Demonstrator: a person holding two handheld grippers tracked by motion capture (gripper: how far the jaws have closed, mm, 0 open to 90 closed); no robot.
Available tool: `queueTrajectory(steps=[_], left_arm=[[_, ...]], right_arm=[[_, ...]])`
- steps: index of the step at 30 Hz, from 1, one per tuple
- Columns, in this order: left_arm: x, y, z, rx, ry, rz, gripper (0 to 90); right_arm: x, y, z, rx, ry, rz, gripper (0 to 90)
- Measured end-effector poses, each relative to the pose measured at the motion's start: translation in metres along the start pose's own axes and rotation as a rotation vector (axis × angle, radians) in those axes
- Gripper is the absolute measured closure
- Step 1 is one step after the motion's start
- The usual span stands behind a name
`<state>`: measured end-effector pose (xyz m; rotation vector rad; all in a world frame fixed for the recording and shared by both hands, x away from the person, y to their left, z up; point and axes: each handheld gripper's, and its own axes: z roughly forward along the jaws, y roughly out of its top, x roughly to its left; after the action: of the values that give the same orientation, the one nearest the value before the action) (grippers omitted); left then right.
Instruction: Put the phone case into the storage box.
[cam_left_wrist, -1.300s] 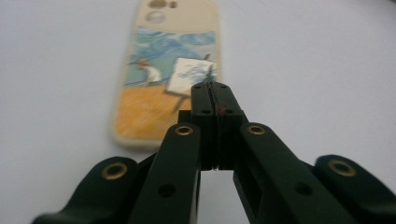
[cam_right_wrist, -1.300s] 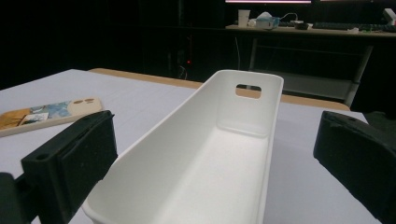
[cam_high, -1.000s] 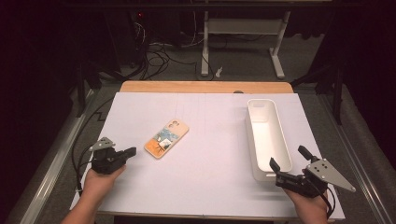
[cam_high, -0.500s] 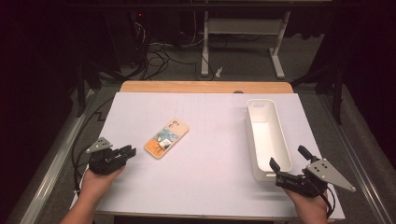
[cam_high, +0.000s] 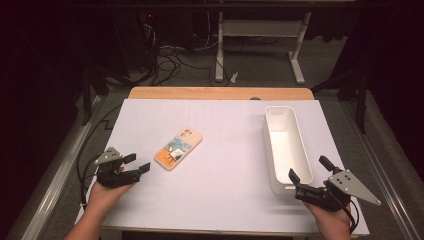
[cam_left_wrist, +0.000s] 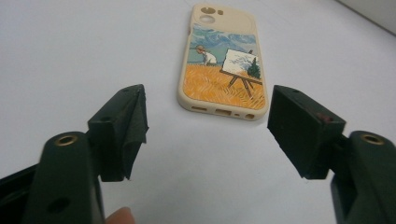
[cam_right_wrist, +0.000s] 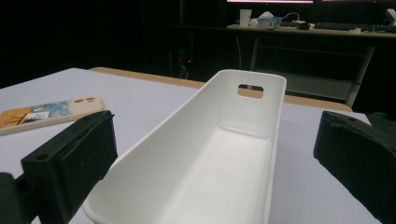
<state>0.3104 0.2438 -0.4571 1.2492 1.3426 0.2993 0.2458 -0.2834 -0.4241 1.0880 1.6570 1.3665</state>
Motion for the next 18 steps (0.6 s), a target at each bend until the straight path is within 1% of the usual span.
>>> queueTrajectory(steps=[1,2,3,4,5,6,7,8,9,10,11,12,13,14,15,16,17,18], left_arm=[[0.000,-0.001,0.002,0.003,0.014,0.004,15.9],[0.000,-0.002,0.003,0.012,0.019,0.006,15.9],[0.001,-0.005,0.006,0.038,0.036,0.025,8.5],[0.000,-0.006,0.008,0.063,0.038,0.031,3.3],[0.000,-0.006,0.008,0.063,0.038,0.031,0.0],[0.000,-0.007,0.009,0.084,0.040,0.036,0.0],[-0.003,-0.008,0.011,0.107,0.036,0.057,0.0],[-0.003,-0.008,0.011,0.107,0.036,0.057,0.0],[-0.005,-0.010,0.013,0.101,0.038,0.088,0.0],[-0.007,-0.010,0.017,0.137,0.040,0.104,0.1],[-0.009,-0.008,0.021,0.157,0.034,0.099,0.1],[-0.011,-0.006,0.024,0.164,0.037,0.097,0.1],[-0.011,-0.006,0.024,0.164,0.037,0.097,0.1],[-0.016,-0.003,0.029,0.169,0.032,0.110,0.1],[-0.016,-0.003,0.029,0.169,0.032,0.110,0.1],[-0.018,-0.002,0.033,0.191,0.046,0.132,0.1],[-0.021,0.000,0.037,0.209,0.056,0.145,0.1],[-0.023,0.002,0.041,0.229,0.065,0.144,0.1]], right_arm=[[0.000,0.000,0.000,-0.002,0.000,0.001,0.0],[0.000,0.000,0.000,-0.002,0.000,0.001,0.0],[0.000,0.000,0.000,-0.004,-0.001,0.002,0.0],[0.000,0.000,0.000,-0.004,-0.001,0.002,0.0],[0.000,0.000,0.000,-0.004,-0.001,0.002,0.0],[0.000,0.000,0.000,-0.004,-0.001,0.002,0.0],[0.000,0.000,0.000,-0.004,-0.002,0.001,0.0],[0.000,0.000,0.000,-0.004,-0.002,0.001,0.0],[0.000,0.000,0.000,-0.004,-0.002,0.001,0.0],[0.000,0.000,0.000,-0.003,-0.003,0.002,0.0],[0.000,0.000,0.000,-0.002,-0.004,0.003,0.0],[0.000,0.000,0.000,-0.002,-0.006,0.004,0.0],[0.000,0.000,0.000,-0.002,-0.006,0.004,0.0],[0.000,0.000,0.000,0.000,-0.007,0.002,0.0],[0.000,0.000,0.000,0.000,-0.007,0.002,0.0],[0.000,0.000,0.000,-0.001,-0.007,0.001,0.0],[-0.001,0.000,0.000,-0.005,-0.005,0.000,0.0],[-0.001,0.000,0.000,-0.006,-0.006,0.000,0.0]])
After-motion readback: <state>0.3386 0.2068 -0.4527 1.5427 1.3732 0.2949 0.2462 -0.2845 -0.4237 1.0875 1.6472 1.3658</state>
